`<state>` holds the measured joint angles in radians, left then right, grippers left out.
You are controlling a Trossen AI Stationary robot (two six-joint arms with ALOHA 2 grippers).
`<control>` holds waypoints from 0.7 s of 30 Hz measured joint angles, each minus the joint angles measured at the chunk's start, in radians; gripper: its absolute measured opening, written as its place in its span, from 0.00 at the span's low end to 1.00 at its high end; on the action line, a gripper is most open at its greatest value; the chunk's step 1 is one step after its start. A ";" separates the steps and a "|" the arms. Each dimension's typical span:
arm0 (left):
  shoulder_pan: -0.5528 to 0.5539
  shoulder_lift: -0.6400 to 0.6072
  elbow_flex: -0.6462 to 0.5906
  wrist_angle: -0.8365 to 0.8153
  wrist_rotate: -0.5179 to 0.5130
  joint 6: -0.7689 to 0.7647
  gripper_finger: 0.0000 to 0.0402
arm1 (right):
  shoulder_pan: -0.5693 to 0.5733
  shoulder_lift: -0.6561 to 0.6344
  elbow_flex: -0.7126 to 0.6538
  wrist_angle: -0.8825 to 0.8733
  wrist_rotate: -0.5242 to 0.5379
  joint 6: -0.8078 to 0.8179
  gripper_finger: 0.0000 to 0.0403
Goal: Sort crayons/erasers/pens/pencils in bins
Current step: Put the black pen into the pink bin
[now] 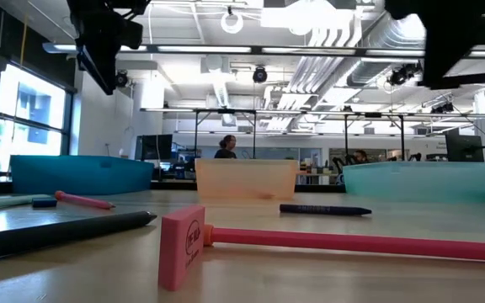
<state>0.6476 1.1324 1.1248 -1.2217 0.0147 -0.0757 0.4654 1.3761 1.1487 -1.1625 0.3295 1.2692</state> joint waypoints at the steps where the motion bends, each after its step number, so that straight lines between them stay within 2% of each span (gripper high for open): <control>1: 0.000 0.000 0.000 0.000 0.000 -0.003 0.36 | 0.020 -0.016 -0.020 0.001 -0.001 0.030 0.03; 11: 0.000 0.000 0.000 0.001 0.000 -0.095 0.36 | 0.264 -0.050 -0.178 0.141 -0.012 0.319 0.03; 21: -0.001 0.000 0.000 0.000 0.004 -0.192 0.36 | 0.491 -0.048 -0.247 0.176 -0.007 0.622 0.03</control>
<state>0.6470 1.1324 1.1248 -1.2213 0.0185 -0.2678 0.9563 1.3281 0.9018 -0.9869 0.3221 1.8907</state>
